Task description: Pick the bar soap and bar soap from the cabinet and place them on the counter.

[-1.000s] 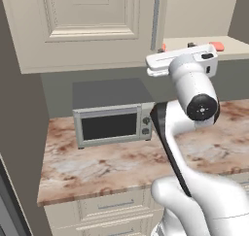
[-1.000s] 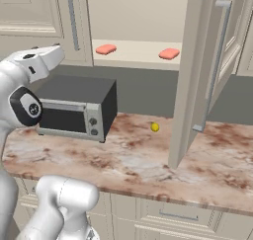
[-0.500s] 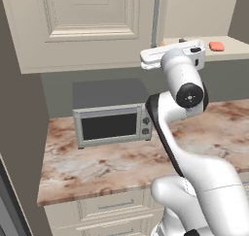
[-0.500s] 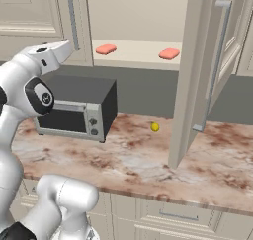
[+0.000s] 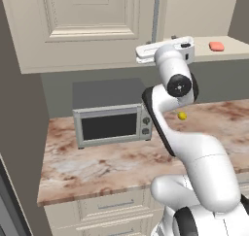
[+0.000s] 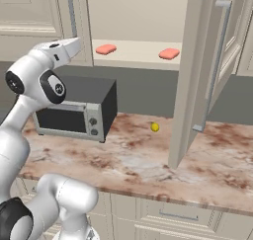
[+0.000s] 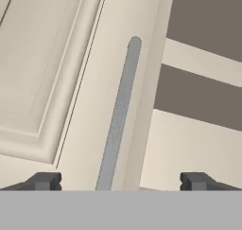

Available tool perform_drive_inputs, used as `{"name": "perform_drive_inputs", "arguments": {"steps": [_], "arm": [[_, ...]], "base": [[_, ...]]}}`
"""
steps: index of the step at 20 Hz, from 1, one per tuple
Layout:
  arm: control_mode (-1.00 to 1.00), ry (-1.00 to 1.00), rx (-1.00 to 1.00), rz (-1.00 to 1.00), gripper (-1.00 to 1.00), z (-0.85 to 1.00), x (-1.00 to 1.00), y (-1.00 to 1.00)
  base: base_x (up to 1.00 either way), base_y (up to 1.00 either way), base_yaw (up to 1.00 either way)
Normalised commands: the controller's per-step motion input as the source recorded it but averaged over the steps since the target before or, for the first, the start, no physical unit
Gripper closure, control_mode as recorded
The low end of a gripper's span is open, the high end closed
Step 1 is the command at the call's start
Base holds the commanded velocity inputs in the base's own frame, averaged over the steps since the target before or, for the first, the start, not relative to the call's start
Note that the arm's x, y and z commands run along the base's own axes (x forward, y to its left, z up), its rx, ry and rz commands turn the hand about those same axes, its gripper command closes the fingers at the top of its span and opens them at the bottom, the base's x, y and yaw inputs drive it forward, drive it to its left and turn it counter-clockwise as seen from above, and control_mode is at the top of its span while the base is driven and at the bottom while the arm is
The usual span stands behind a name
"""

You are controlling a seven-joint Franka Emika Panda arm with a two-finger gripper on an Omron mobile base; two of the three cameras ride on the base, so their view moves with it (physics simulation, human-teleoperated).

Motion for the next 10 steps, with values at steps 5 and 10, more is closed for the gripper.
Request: {"name": "perform_drive_inputs", "arguments": {"steps": [5, 10], "arm": [[-1.0, 0.0, 0.0, 0.0, -1.0, -0.09, 0.49, 0.0], [-1.0, 0.0, 0.0, 0.0, -1.0, -0.09, 0.52, 0.07]], "base": [[0.0, 0.0, 0.0], [0.0, 0.0, 0.0]]}}
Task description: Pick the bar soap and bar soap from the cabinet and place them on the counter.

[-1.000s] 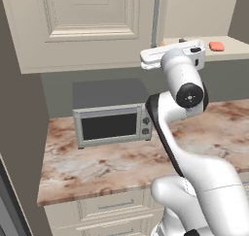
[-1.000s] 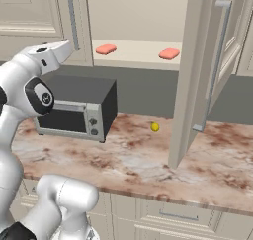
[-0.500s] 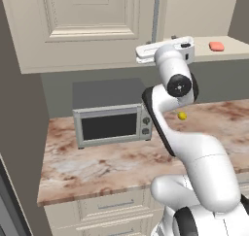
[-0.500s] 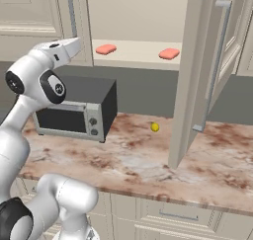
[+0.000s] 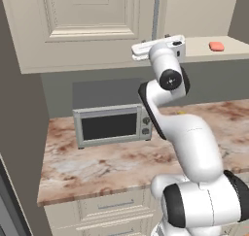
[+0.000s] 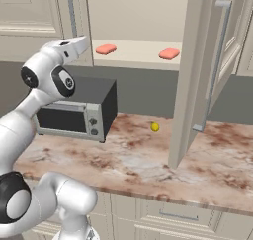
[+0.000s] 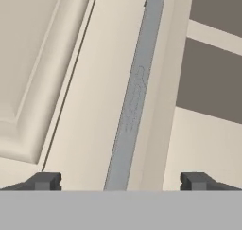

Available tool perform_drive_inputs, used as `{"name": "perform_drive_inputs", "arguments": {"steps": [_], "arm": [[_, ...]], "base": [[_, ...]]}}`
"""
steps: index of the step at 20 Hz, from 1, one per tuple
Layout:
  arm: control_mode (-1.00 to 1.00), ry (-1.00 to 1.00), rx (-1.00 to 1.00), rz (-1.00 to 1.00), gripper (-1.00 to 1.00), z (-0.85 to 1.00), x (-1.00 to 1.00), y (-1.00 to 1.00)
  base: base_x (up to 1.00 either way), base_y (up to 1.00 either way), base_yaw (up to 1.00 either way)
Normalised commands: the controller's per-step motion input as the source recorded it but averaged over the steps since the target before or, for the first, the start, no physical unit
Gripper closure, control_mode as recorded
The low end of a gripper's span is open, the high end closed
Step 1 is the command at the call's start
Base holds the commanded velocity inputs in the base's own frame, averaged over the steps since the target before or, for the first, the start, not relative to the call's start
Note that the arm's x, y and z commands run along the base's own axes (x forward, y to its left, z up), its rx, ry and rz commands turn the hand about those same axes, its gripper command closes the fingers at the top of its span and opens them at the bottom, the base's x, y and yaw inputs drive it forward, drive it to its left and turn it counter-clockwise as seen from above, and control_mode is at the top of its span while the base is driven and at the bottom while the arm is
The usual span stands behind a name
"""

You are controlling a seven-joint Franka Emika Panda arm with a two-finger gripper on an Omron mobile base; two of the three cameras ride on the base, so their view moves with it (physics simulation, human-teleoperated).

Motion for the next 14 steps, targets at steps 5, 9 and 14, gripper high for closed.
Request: {"name": "perform_drive_inputs", "arguments": {"steps": [5, 9, 14], "arm": [[-1.0, 0.0, 0.0, 0.0, -1.0, -0.07, 0.49, 0.14], [-1.0, 0.0, 0.0, 0.0, -1.0, -0.06, 0.44, 0.14], [-1.0, 0.01, 0.0, 0.0, 1.0, -0.05, 0.48, 0.13]], "base": [[0.0, 0.0, 0.0], [0.0, 0.0, 0.0], [0.0, 0.0, 0.0]]}}
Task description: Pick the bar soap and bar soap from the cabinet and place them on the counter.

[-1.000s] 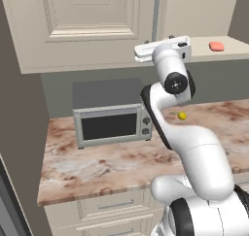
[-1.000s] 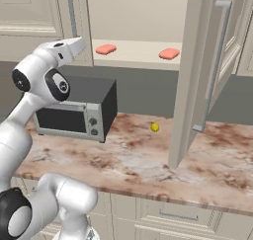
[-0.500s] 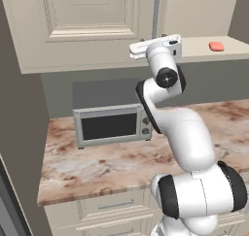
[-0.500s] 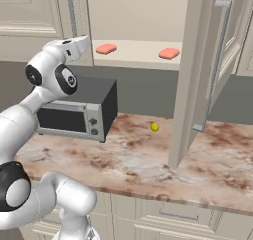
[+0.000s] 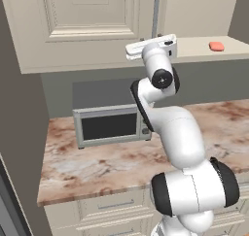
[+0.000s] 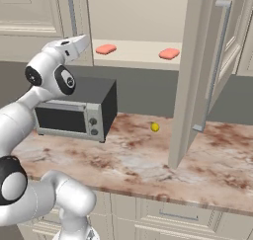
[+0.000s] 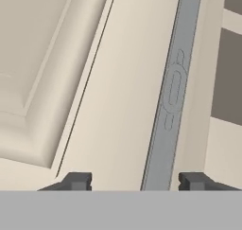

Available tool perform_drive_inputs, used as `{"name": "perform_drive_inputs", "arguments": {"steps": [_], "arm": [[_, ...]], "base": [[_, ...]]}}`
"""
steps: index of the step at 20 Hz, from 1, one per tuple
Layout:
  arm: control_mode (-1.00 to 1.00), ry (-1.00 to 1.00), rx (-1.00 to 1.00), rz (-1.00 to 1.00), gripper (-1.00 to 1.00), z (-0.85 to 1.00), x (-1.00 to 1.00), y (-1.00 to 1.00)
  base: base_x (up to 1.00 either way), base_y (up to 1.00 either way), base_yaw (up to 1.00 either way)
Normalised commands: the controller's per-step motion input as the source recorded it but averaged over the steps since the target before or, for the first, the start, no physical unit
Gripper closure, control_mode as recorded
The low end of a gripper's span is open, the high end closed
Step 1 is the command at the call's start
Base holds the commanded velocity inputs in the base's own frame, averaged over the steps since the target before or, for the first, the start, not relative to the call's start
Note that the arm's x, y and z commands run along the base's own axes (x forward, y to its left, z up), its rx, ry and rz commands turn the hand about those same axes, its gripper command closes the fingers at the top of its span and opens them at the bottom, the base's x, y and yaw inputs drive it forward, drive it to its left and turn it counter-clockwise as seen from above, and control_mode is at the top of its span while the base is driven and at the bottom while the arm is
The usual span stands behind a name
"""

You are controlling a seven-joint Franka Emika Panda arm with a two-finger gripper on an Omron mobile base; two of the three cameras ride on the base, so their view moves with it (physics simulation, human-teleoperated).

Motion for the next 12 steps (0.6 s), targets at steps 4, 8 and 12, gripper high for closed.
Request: {"name": "perform_drive_inputs", "arguments": {"steps": [4, 8, 12], "arm": [[-1.0, 0.09, 0.0, 0.0, 1.0, -0.01, 0.5, 0.03], [-1.0, 0.16, 0.0, 0.04, 1.0, 0.0, 0.4, -0.17], [-1.0, 0.15, 0.0, 0.09, 1.0, 0.0, 0.28, -0.31]], "base": [[0.0, 0.0, 0.0], [0.0, 0.0, 0.0], [0.0, 0.0, 0.0]]}}
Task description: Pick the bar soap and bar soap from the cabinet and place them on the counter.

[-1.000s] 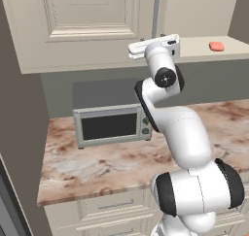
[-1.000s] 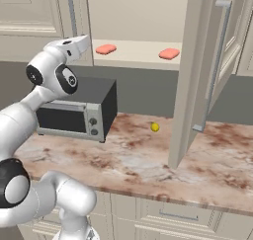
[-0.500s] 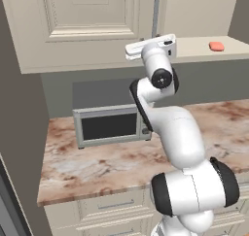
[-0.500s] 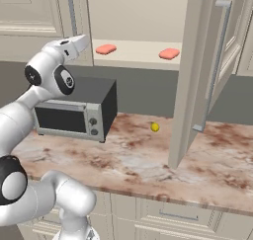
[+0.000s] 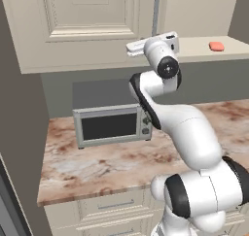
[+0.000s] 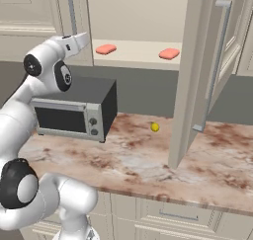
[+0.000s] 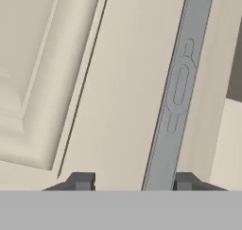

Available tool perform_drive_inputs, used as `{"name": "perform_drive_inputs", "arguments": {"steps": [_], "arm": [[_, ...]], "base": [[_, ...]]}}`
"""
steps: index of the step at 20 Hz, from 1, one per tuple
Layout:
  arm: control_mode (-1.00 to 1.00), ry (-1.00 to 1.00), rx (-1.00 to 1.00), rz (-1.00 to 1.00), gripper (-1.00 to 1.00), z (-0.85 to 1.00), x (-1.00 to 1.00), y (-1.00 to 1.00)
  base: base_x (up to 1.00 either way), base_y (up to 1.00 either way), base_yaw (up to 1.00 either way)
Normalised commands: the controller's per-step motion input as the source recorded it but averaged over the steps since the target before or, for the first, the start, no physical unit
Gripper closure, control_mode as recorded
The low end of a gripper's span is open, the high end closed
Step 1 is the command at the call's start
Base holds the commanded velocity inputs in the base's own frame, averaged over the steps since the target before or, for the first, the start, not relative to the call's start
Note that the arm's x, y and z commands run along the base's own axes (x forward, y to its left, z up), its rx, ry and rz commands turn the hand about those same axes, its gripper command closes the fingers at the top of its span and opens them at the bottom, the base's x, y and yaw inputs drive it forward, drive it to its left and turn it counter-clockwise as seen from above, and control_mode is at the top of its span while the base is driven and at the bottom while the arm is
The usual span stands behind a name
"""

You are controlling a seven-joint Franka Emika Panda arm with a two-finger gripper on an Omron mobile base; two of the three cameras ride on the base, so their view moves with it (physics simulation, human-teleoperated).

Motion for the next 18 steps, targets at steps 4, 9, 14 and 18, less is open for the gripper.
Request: {"name": "perform_drive_inputs", "arguments": {"steps": [4, 9, 14, 18], "arm": [[-1.0, 0.08, 0.0, 0.1, 1.0, 0.0, 0.34, -0.34], [-1.0, 0.01, 0.0, 0.02, 1.0, -0.02, 0.42, -0.03], [-1.0, 0.17, -0.01, -0.04, 1.0, 0.0, -0.16, 0.0], [-1.0, 0.23, -0.06, -0.06, 1.0, 0.0, -0.46, 0.0]], "base": [[0.0, 0.0, 0.0], [0.0, 0.0, 0.0], [0.0, 0.0, 0.0], [0.0, 0.0, 0.0]]}}
